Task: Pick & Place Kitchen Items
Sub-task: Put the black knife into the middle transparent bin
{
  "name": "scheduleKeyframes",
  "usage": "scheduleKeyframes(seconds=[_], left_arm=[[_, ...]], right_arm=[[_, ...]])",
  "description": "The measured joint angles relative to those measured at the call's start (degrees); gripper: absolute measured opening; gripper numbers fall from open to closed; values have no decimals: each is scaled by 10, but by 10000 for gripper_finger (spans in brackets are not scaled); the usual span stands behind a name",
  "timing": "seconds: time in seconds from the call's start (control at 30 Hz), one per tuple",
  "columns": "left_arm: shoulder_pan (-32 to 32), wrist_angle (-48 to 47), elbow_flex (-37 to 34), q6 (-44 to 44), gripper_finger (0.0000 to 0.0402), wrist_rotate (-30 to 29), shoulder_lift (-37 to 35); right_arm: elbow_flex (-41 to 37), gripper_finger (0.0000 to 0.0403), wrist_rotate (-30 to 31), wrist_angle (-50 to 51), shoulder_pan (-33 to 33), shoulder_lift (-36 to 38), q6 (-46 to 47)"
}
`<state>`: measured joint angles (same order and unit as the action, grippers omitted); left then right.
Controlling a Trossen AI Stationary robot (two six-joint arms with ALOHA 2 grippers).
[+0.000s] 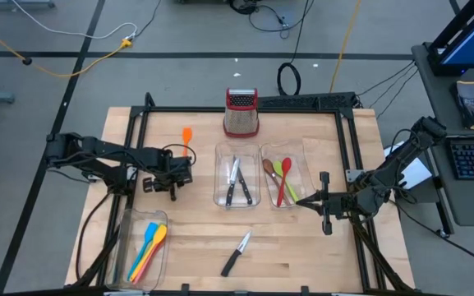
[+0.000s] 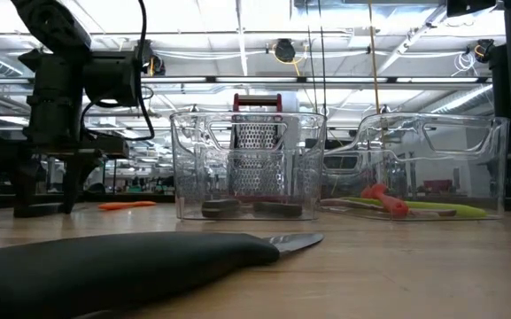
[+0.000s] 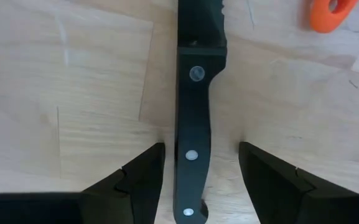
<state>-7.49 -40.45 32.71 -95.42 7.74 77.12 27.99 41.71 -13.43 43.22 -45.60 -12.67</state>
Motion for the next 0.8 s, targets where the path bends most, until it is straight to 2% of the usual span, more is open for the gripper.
scheduleKeyframes(seconds=[0.13, 0.4, 0.8], left_arm=[[1, -2, 0, 1, 184, 0, 0], [2, -8, -1, 6, 44, -10, 0], [20, -7, -1, 7, 54, -20, 1]], right_arm=[[0, 0, 0, 0, 0, 0, 0], [0, 0, 0, 0, 0, 0, 0], [0, 0, 0, 0, 0, 0, 4]])
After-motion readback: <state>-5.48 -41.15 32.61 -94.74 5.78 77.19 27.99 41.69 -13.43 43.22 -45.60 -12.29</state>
